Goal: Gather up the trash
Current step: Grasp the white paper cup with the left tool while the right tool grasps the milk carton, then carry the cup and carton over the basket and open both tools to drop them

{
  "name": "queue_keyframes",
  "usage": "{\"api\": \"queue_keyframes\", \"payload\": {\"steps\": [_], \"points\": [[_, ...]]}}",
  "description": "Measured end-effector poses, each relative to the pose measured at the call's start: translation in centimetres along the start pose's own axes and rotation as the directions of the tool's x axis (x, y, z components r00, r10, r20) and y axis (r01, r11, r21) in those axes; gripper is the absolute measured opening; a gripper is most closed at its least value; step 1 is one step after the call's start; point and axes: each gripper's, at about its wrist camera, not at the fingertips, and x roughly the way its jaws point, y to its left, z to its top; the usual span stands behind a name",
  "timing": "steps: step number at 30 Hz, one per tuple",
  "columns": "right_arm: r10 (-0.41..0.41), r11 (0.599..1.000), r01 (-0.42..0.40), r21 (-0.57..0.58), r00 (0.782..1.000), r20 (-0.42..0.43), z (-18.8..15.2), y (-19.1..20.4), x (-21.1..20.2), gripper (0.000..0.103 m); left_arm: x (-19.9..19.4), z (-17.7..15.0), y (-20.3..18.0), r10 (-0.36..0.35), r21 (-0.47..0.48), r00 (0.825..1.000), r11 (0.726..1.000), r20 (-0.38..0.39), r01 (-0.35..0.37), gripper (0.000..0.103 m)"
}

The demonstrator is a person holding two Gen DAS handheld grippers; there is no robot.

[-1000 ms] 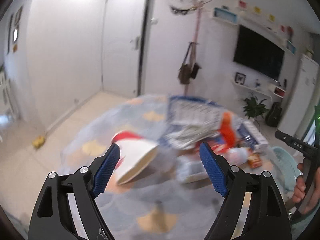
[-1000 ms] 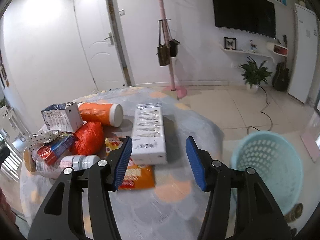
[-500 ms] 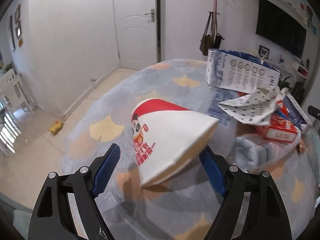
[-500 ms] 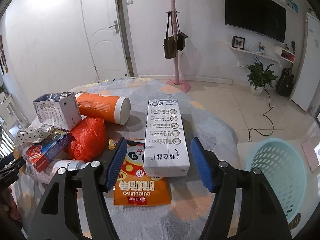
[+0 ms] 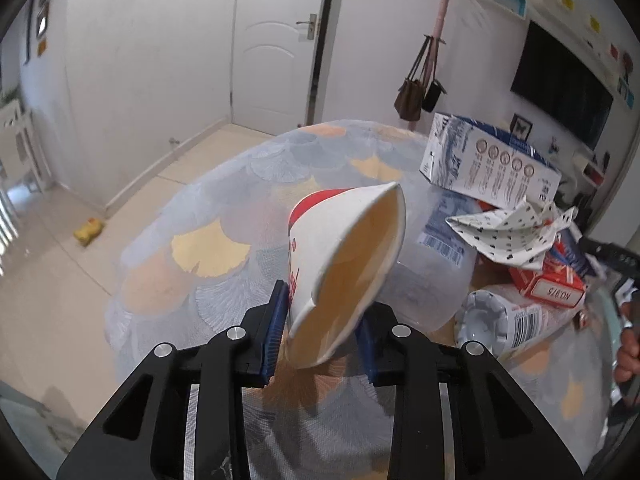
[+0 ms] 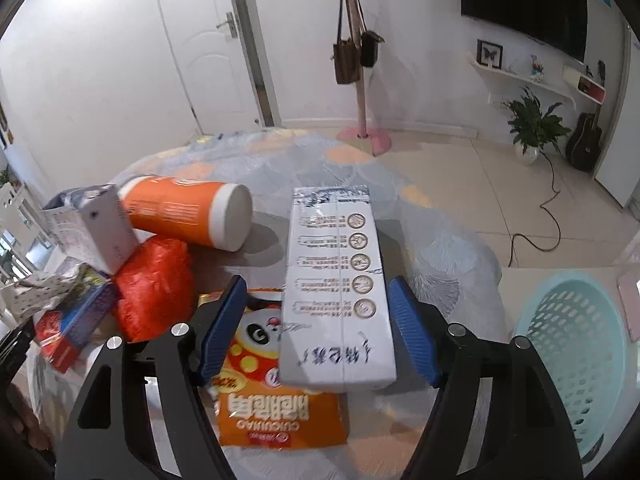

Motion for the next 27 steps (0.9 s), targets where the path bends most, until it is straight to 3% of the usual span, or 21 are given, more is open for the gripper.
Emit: {"api": "queue_keyframes", "payload": {"steps": [9, 11, 15, 19, 27], "points": [[-0.030, 0.999, 0.033, 0.034, 0.995, -0.091, 0.9, -0.7, 2.9, 0.068, -1.6, -0.1, 0.1, -0.037, -0.031, 0.996, 0.999, 0.078, 0.040, 0.029], [-0.039, 0.999, 0.042, 0.032, 0.994, -0.098, 1.0, -0.8, 3.1, 0.053, -2.3, 0.0, 0.1, -0.050, -0.037, 0.993, 0.998, 0.106, 0.054, 0.029], [-0.029, 0.999, 0.032, 0.021, 0.994, -0.106, 0.8, -0.6, 3.0, 0.052, -4.5, 0.5, -0.4, -0.093, -0.052, 0.979, 0.993, 0.180, 0.104, 0.029], [0.018, 0.999, -0.015, 0.049, 0.998, -0.055, 1.0, -1.1, 1.2, 0.052, -6.7, 1.4, -2.1, -0.130, -0.015, 0.965, 0.990, 0.230, 0.137, 0.029], [0.005, 0.997, -0.011, 0.076, 0.997, 0.079, 0.8, -3.0, -5.5, 0.052, -10.1, 2.6, -8.7, -0.237, 0.104, 0.928, 0.971, 0.288, 0.216, 0.029]]}}
